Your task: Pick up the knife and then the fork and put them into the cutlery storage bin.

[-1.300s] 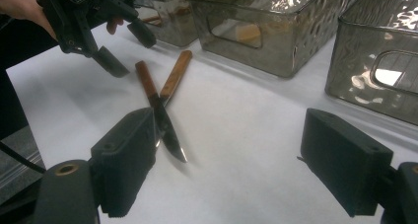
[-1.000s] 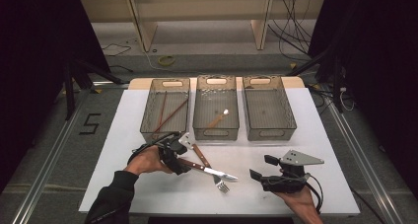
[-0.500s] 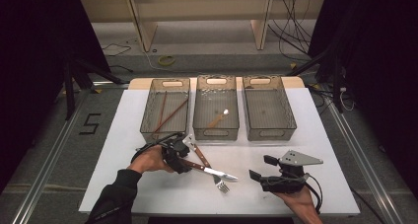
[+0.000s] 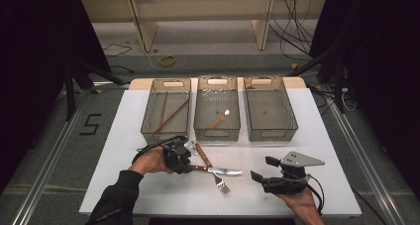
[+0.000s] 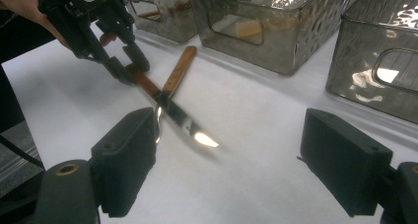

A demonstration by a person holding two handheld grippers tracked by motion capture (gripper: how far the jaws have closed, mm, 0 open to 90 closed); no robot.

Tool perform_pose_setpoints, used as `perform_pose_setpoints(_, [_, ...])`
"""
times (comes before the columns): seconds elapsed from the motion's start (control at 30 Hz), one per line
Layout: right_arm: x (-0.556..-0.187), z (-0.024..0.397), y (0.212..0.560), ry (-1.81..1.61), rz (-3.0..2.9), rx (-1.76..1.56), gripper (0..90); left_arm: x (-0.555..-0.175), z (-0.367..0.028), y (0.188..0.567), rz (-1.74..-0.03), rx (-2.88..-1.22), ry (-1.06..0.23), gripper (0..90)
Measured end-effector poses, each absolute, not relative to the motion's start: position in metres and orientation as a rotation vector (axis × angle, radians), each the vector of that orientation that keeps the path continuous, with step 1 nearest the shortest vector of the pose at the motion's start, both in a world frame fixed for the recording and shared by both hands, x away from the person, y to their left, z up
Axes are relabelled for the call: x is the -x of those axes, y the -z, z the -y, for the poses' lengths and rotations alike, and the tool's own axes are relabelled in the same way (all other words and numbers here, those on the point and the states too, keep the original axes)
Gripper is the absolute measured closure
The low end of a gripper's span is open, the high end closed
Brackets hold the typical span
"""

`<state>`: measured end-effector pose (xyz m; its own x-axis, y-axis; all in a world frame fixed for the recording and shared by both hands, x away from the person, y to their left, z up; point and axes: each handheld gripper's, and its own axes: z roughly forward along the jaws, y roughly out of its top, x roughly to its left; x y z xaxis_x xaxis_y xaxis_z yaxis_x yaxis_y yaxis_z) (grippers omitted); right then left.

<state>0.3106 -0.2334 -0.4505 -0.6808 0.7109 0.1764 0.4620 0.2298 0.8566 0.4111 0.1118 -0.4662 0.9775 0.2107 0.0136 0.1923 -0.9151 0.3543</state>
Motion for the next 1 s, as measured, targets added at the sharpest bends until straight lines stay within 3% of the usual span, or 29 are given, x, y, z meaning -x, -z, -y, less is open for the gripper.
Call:
perform_pose_setpoints(0.3, [-0.31, 0.234, 0.45, -1.431, -2.252, -1.1, 22.4, -0.407, -0.111, 0.465, -0.205, -2.785, -0.052, 73.7])
perform_pose_setpoints(1.0, [-0.313, 0.228, 0.442, -1.46, -2.256, -1.064, 22.3, -0.396, -0.104, 0.449, -0.146, -2.723, -0.074, 75.1])
